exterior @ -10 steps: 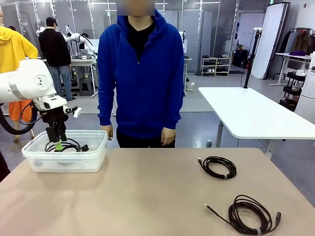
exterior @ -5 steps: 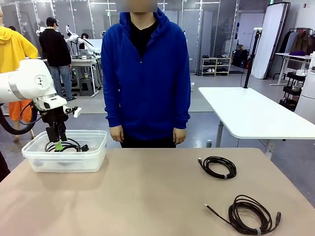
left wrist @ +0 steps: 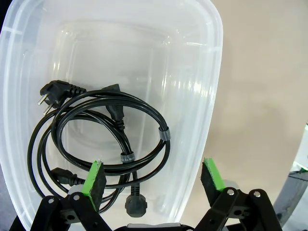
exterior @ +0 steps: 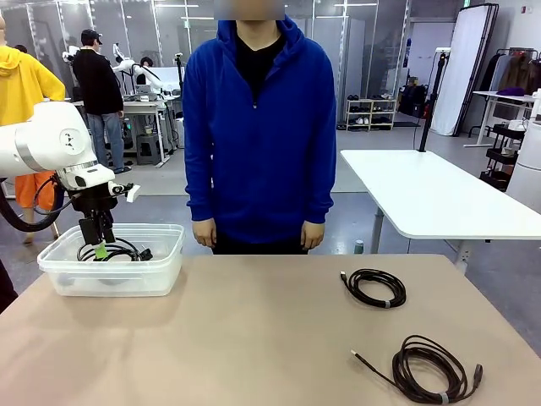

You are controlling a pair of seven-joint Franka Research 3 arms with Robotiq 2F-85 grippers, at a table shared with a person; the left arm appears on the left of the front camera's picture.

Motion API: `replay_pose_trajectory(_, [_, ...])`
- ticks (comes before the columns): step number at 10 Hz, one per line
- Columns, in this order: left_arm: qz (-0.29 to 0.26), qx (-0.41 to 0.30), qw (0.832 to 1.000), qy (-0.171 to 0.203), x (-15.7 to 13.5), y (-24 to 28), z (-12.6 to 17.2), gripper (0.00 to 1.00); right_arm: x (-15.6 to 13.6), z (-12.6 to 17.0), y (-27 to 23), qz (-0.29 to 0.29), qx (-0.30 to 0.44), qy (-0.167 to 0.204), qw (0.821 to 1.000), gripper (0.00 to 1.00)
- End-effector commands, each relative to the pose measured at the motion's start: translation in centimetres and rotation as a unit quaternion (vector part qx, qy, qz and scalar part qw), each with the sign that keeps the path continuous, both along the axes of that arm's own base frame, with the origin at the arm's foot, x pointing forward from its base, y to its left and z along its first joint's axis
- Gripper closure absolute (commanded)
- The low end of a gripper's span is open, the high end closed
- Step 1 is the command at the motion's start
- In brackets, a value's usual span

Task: Organize and store the cables.
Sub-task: Place the USB Extension Cable into the Organizing box.

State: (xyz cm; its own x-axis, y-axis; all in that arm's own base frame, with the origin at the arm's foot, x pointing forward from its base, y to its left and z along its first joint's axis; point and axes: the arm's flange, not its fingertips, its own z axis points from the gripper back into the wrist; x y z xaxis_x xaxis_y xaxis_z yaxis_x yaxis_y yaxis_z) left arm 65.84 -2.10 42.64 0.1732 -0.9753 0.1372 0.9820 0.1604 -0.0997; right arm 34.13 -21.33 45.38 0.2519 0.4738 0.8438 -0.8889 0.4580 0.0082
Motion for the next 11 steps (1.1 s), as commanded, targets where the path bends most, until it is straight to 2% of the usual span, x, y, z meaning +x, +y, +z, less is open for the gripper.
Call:
replay_pose_trajectory(1, [-0.005, -0.001, 1.0, -0.002, 0.0, 0.2, 0.1, 0.0, 0.1, 0.1, 0.0, -0.001, 0.004, -0.008, 1.0, 0.0])
replay_pose_trajectory(7, [-0.005, -0.001, 1.0, -0.002, 0.0, 0.2, 0.1, 0.0, 0.0, 0.0, 0.0, 0.0, 0.0, 0.0, 1.0, 0.0])
replay_pose_trajectory(8, [-0.005, -0.001, 1.0, -0.002, 0.0, 0.2, 0.1, 0.0, -0.8, 0.9, 1.4, 0.032, -0.081, -0.034, 0.996, 0.0])
replay_pose_trajectory(9, [0.0, 0.0, 1.0, 0.0, 0.0, 0.0, 0.0, 0.04, -0.6, 1.4, 2.5, 0.055, -0.136, -0.035, 0.989, 0.0])
replay_pose_trajectory(10, [0.006, -0.004, 1.0, -0.005, -0.1, 0.0, 0.1, 0.0, -0.3, 1.6, 3.9, 0.102, -0.157, -0.036, 0.982, 0.0])
replay_pose_trajectory(11, [0.006, -0.003, 1.0, -0.009, 0.1, -0.3, 0.0, 0.0, -0.2, 1.8, 5.9, 0.15, -0.21, -0.042, 0.965, 0.0])
